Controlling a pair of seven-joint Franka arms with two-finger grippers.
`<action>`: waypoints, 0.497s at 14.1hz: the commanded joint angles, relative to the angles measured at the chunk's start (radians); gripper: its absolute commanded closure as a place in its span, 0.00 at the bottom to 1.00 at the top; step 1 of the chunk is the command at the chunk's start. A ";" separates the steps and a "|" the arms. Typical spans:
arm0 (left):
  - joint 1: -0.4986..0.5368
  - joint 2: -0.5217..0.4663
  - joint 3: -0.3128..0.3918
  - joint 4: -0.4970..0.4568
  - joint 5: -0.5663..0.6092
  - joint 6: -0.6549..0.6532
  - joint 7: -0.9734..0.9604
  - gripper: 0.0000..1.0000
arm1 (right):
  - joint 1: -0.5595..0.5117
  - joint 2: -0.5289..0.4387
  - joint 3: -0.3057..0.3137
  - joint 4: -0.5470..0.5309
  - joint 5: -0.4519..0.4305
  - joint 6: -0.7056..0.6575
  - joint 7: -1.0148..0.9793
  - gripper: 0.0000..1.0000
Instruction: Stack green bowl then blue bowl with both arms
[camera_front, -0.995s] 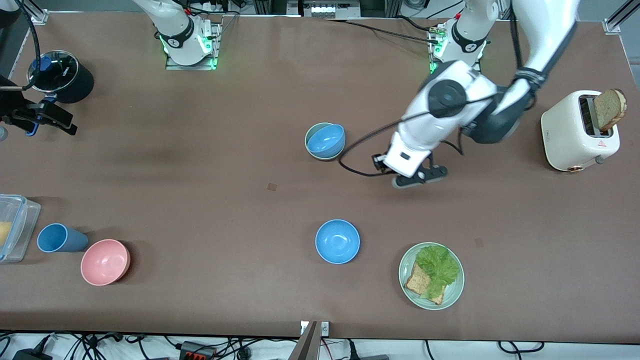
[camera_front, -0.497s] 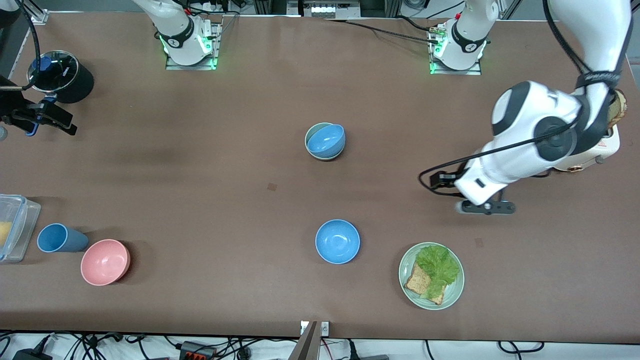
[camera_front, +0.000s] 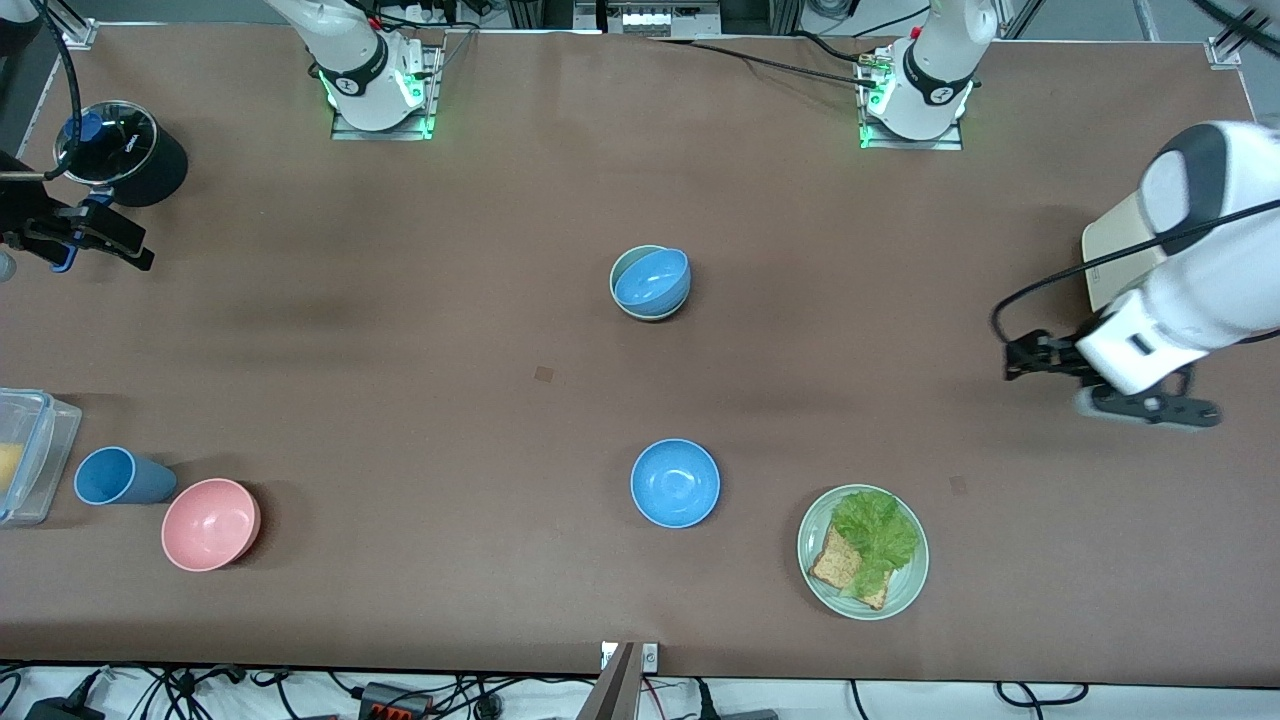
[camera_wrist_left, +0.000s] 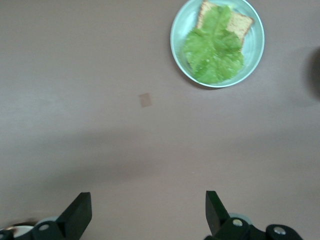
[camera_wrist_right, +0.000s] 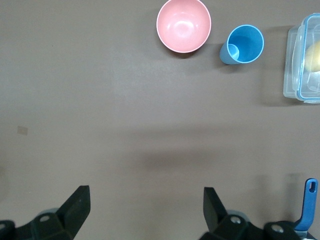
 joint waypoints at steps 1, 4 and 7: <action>-0.028 -0.095 0.036 -0.039 -0.023 -0.052 0.018 0.00 | -0.001 -0.023 0.002 -0.018 0.001 0.006 -0.020 0.00; -0.021 -0.121 0.038 -0.009 -0.024 -0.166 0.009 0.00 | -0.001 -0.023 0.000 -0.018 0.001 0.008 -0.025 0.00; -0.022 -0.117 0.026 0.045 -0.024 -0.244 -0.014 0.00 | -0.003 -0.023 0.000 -0.018 0.003 0.009 -0.027 0.00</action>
